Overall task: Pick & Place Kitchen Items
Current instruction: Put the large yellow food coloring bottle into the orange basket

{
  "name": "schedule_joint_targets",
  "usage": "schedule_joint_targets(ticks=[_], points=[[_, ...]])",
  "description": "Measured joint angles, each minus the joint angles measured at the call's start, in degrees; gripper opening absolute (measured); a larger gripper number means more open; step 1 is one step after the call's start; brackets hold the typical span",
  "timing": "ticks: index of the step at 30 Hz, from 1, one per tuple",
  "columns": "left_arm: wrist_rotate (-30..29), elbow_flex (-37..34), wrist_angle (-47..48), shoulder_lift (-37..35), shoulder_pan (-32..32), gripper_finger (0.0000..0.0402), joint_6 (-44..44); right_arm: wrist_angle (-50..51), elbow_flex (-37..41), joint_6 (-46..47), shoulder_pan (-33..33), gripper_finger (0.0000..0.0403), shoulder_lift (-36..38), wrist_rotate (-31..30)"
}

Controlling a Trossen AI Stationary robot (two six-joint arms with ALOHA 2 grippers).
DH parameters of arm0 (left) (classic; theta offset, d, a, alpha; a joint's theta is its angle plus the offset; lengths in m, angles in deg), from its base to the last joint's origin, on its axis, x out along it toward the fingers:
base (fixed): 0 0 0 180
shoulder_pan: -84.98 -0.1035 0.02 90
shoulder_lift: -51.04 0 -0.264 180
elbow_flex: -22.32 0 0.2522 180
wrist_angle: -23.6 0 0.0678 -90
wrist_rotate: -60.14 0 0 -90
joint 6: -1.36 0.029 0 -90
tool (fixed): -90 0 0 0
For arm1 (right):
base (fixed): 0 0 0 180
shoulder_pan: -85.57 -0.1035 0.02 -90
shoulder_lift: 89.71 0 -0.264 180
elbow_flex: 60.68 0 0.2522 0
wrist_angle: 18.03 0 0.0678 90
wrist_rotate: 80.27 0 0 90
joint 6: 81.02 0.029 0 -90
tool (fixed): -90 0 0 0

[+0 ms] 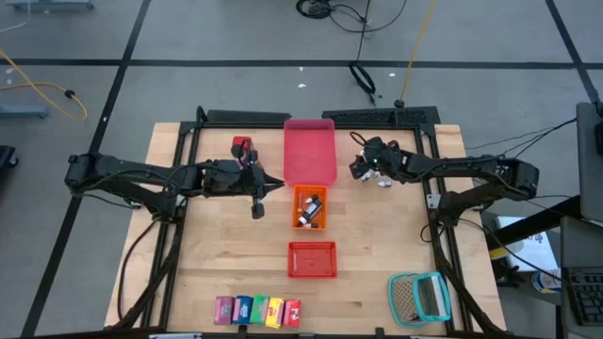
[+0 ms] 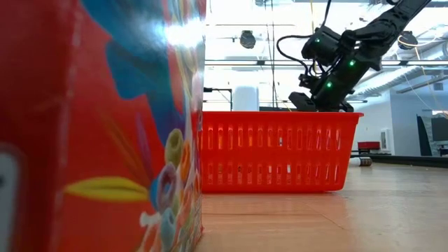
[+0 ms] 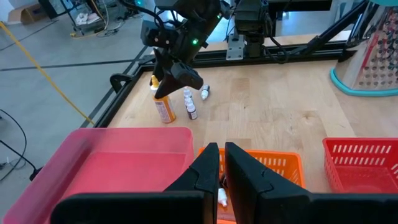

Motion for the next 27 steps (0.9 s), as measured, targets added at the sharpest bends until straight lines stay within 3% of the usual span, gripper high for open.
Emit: schedule_joint_targets(ticks=[12, 20, 27], points=[[0.0, 0.0, 0.0, 0.0, 0.0, 0.0031, -0.1, -0.42, 0.17, -0.09, 0.34, 0.0184, 0.0, 0.09], [0.0, 0.0, 0.03, 0.0, 0.0, 0.0031, -0.13, -0.76, 0.08, 0.01, 1.15, 0.0115, -1.28, 0.83], [0.0, 0.0, 0.04, 0.0, 0.0, 0.0031, -0.13, -0.66, 0.08, 0.0, 1.31, 0.0112, -0.75, 3.17]])
